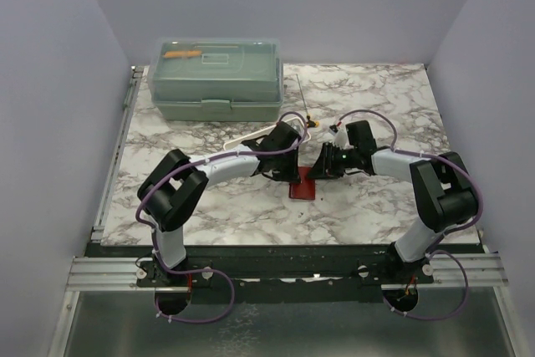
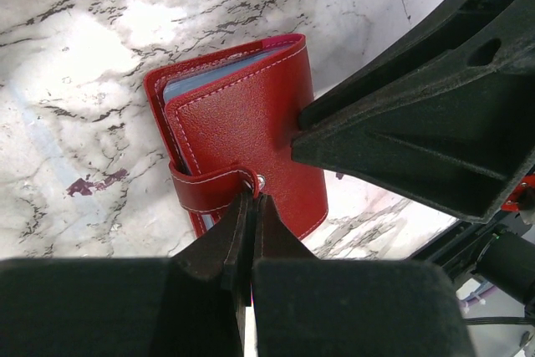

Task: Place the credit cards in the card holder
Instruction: Close the card holder at the center of the board.

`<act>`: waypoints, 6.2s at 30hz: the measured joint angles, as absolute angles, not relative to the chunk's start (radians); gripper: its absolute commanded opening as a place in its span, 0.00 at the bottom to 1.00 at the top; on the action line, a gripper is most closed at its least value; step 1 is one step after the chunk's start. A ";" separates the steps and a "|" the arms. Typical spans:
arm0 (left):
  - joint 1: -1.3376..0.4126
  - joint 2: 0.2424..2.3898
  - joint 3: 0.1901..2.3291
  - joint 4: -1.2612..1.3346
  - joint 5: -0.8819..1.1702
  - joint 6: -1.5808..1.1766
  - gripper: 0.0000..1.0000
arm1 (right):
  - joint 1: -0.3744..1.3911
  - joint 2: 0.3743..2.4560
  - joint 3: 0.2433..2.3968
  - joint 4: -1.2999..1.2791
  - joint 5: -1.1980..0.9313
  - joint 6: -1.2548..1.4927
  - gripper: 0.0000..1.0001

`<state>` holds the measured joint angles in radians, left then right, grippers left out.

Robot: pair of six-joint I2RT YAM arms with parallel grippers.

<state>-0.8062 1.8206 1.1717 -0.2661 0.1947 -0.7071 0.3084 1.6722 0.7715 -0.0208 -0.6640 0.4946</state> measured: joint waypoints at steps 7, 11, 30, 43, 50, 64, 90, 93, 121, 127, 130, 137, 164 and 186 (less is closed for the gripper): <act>-0.806 1.853 1.213 -0.300 0.206 -0.693 0.00 | 0.310 1.680 0.784 -0.037 -0.664 0.487 0.27; -0.805 1.855 1.219 -0.310 0.208 -0.689 0.00 | 0.310 1.689 0.794 -0.048 -0.669 0.486 0.27; -0.789 1.942 1.347 -0.440 0.264 -0.675 0.00 | 0.310 1.695 0.802 -0.055 -0.673 0.486 0.26; -0.774 2.043 1.477 -0.578 0.308 -0.638 0.00 | 0.310 1.703 0.812 -0.069 -0.673 0.486 0.26; -0.774 2.111 1.576 -0.694 0.305 -0.639 0.00 | 0.310 1.707 0.819 -0.081 -0.671 0.486 0.26; -0.839 2.195 1.733 -0.874 0.112 -0.731 0.00 | 0.314 1.700 0.825 -0.098 -0.648 0.514 0.31; -0.903 2.110 1.677 -0.777 0.015 -0.712 0.49 | 0.161 1.548 0.765 -0.221 -0.582 0.426 0.47; -0.898 2.100 1.671 -0.764 0.044 -0.708 0.52 | 0.170 1.557 0.753 -0.200 -0.606 0.429 0.48; -0.730 1.706 1.260 -0.585 0.131 -0.704 0.52 | 0.268 1.581 0.713 0.006 -0.725 0.620 0.33; -0.730 1.738 1.272 -0.537 0.171 -0.708 0.44 | 0.268 1.618 0.715 0.006 -0.716 0.621 0.29; -0.737 1.782 1.292 -0.511 0.183 -0.701 0.42 | 0.268 1.620 0.716 0.005 -0.715 0.620 0.28; -0.747 1.834 1.296 -0.506 0.186 -0.694 0.28 | 0.268 1.626 0.730 -0.001 -0.715 0.609 0.26; -0.748 1.858 1.305 -0.504 0.172 -0.688 0.00 | 0.284 1.681 0.758 -0.010 -0.715 0.575 0.24; -0.754 1.878 1.340 -0.511 0.270 -0.570 0.00 | 0.324 1.709 0.827 -0.078 -0.675 0.547 0.24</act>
<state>-0.7544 1.8778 1.3403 -0.5110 0.2699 -0.5697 0.3244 1.7088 0.8272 -0.0784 -0.6746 0.5472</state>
